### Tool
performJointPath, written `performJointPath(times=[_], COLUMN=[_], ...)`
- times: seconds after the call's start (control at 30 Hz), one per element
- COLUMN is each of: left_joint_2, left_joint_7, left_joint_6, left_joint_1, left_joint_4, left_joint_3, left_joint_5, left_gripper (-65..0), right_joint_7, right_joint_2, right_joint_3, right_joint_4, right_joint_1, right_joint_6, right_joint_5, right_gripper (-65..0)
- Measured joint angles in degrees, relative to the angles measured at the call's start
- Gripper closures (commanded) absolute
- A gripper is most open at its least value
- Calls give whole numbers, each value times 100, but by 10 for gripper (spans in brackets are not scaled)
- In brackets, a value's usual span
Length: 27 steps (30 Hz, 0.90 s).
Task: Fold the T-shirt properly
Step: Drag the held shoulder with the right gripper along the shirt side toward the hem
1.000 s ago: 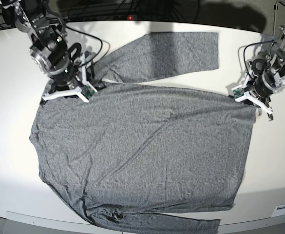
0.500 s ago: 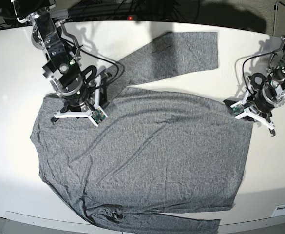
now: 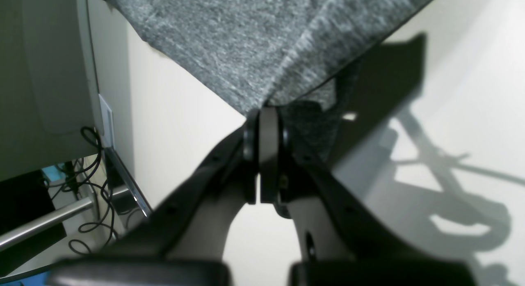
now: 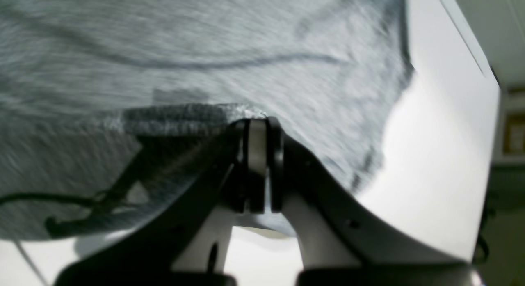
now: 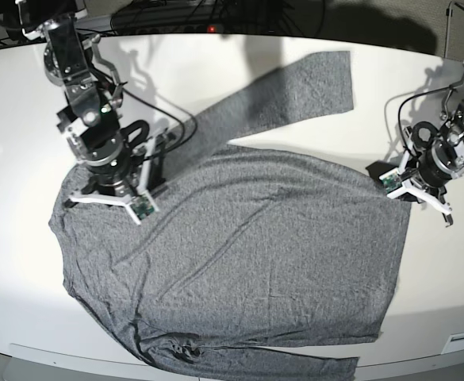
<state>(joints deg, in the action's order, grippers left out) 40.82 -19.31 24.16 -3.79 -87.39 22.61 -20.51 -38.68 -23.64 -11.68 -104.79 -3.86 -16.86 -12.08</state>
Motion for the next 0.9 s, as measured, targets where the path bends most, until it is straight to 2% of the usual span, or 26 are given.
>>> performJointPath(times=[0.07, 0.13, 0.2, 0.47, 0.57, 0.73, 0.9], left_joint_2=[-2, 0, 0, 0, 0, -4, -4], left_joint_7=[-2, -4, -13, -70, -66, 127, 330], left_joint_6=[2, 2, 0, 20, 4, 2, 28], left_joint_1=[0, -2, -2, -184, -334, -546, -723], left_joint_4=[0, 0, 0, 0, 0, 0, 2], left_joint_3=[0, 0, 0, 0, 0, 0, 0], left_joint_5=[2, 0, 0, -11, 13, 568, 586], left_gripper=[0, 0, 0, 0, 0, 0, 0], right_joint_7=[-2, -22, -22, 11, 24, 284, 284], right_joint_2=[-2, -4, 0, 2, 0, 2, 2], right_joint_3=[317, 656, 887, 1508, 1622, 1615, 1615], right_joint_4=[0, 0, 0, 0, 0, 72, 127], right_joint_1=[2, 2, 2, -11, -9, 7, 162], right_joint_6=[13, 31, 35, 33, 35, -52, -52], right_joint_5=[50, 476, 638, 658, 772, 946, 942], right_gripper=[0, 0, 0, 0, 0, 0, 0])
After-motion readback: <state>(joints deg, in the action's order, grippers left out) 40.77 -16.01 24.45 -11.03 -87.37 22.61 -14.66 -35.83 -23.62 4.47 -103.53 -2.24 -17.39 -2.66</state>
